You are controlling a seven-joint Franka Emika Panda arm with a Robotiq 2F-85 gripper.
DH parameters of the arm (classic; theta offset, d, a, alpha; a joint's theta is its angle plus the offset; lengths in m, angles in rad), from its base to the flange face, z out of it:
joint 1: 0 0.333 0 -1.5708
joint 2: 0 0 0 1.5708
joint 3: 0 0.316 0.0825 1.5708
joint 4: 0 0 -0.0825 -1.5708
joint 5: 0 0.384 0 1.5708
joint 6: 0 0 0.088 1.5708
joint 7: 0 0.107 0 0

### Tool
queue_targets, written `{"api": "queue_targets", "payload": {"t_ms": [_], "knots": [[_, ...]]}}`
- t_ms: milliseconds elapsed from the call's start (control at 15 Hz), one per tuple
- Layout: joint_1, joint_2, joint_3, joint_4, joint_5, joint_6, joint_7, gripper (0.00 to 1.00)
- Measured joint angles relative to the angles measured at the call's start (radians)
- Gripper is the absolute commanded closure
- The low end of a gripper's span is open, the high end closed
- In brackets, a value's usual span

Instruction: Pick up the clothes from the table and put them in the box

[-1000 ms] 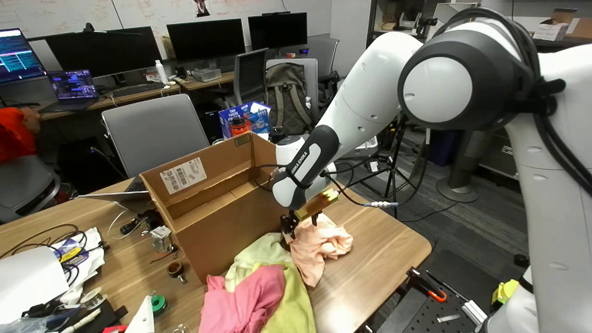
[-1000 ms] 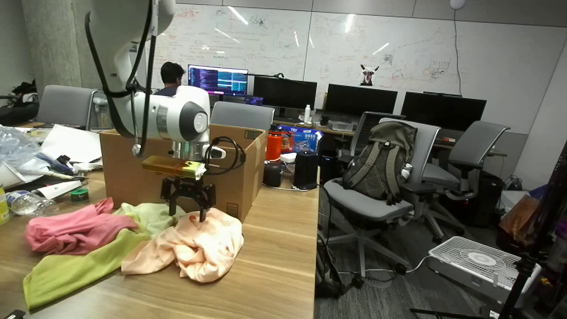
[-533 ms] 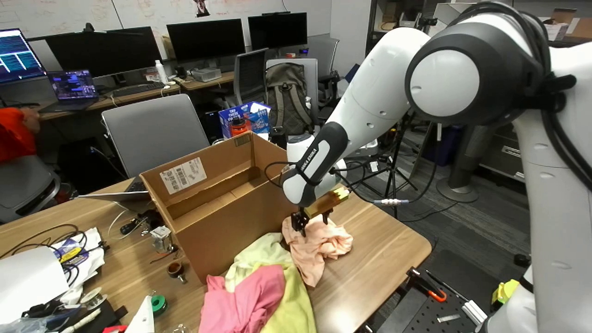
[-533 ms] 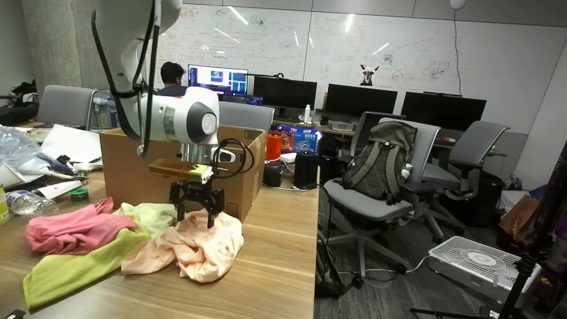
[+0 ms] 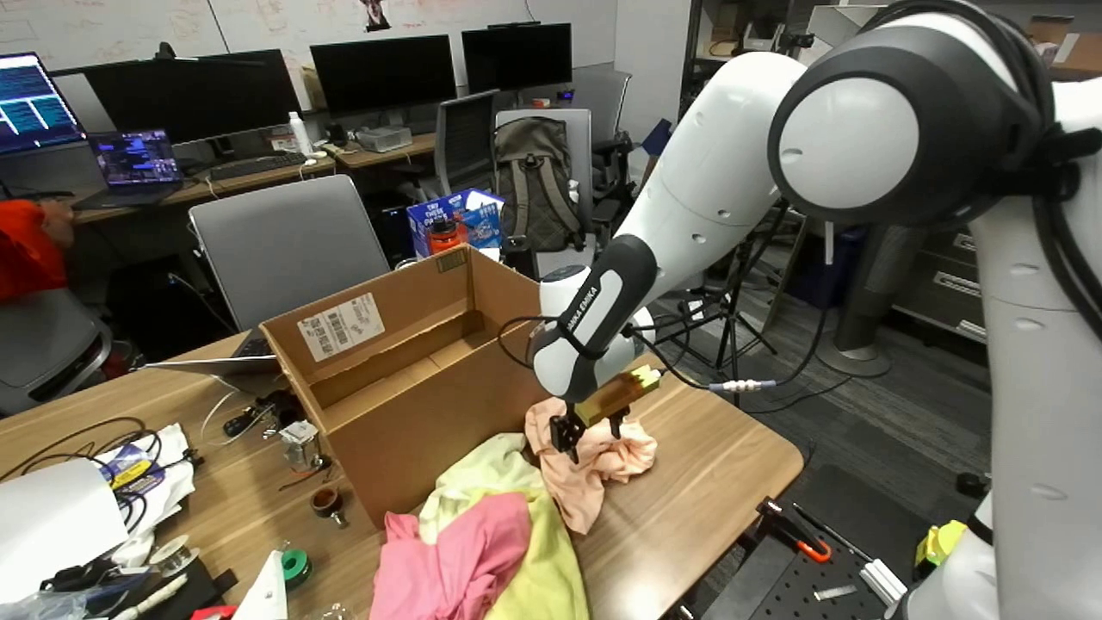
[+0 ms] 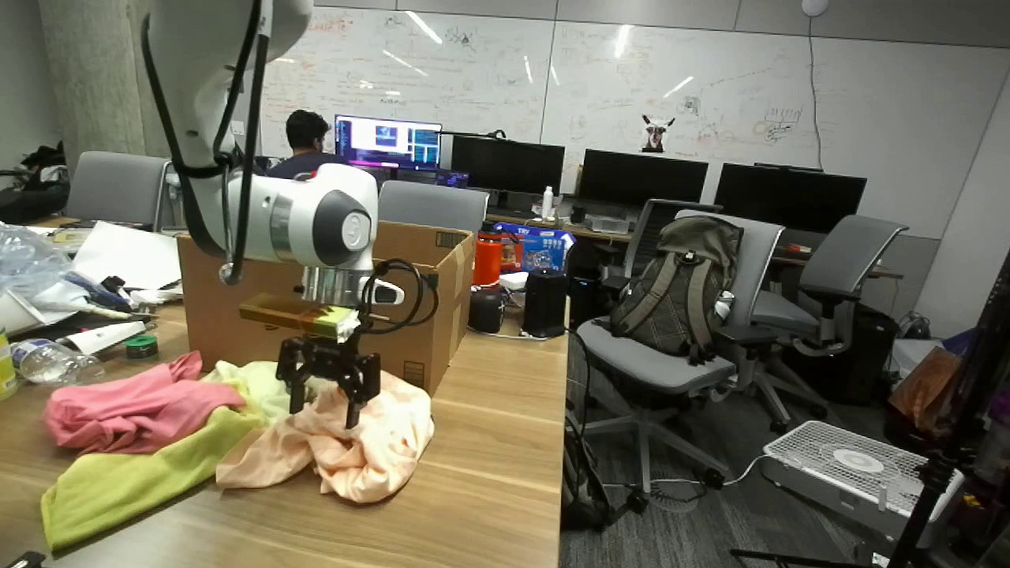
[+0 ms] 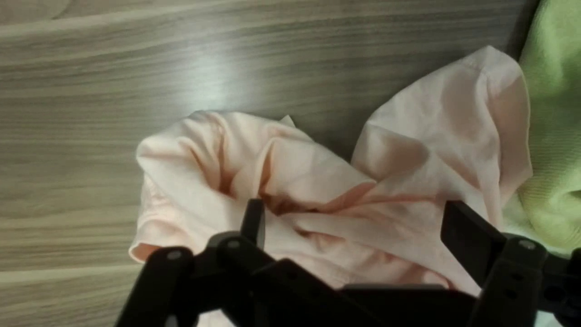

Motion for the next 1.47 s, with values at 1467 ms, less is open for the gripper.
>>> {"api": "queue_targets", "payload": {"t_ms": [1467], "knots": [[-0.047,0.099,0.055,0.025,0.048,-0.001,-0.07,0.0]]}}
